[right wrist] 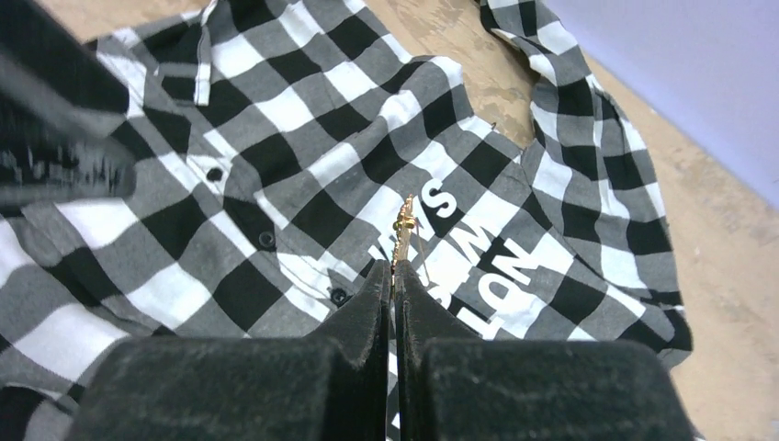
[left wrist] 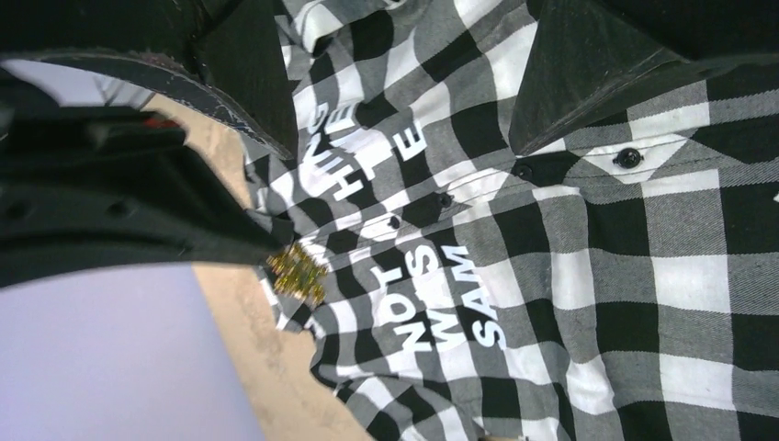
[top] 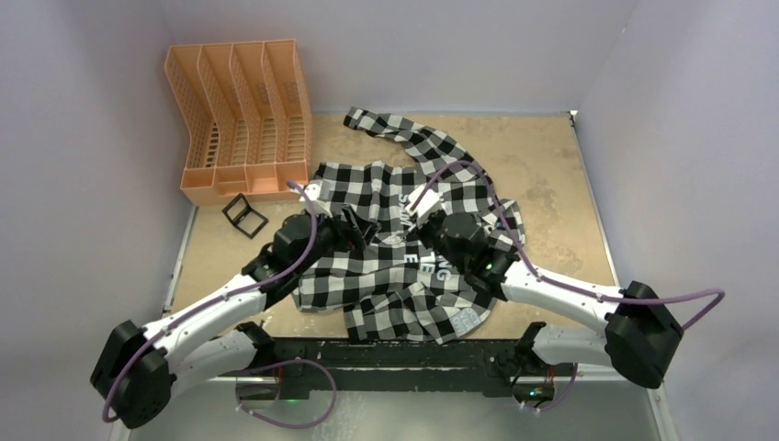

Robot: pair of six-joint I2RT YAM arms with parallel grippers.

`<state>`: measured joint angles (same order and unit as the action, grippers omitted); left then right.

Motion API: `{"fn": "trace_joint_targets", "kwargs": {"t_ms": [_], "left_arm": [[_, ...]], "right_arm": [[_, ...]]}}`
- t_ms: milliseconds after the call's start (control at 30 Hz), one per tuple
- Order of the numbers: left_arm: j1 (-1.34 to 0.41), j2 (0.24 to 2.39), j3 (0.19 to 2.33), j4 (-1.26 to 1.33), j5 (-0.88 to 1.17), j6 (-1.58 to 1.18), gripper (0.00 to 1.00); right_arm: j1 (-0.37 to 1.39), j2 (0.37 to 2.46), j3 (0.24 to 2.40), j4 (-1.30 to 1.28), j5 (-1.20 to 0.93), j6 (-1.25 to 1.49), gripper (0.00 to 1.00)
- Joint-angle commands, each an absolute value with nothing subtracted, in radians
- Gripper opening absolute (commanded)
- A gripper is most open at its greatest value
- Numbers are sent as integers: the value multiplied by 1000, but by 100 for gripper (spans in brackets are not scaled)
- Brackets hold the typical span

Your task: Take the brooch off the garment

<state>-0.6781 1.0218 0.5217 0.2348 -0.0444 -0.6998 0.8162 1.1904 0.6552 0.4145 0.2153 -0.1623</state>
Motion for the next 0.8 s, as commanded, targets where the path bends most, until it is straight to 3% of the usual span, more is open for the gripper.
{"fn": "trace_joint_targets", "kwargs": {"t_ms": [0,400,633,767], "left_arm": [[-665,913,493,200,-63,-778,84],[-663,892,486,285,-20,-858,81],[-652,981,511,347,-5,-856,76],[-582,1029,517,402,121,-893,72]], "right_arm": [[953,1205,622,540,473,-385,0],[1191,1367,501,948,769,-741,0],[1275,1570,433,1573,911,-1187,0],[1299,1743,409,1964,917,-1469,0]]}}
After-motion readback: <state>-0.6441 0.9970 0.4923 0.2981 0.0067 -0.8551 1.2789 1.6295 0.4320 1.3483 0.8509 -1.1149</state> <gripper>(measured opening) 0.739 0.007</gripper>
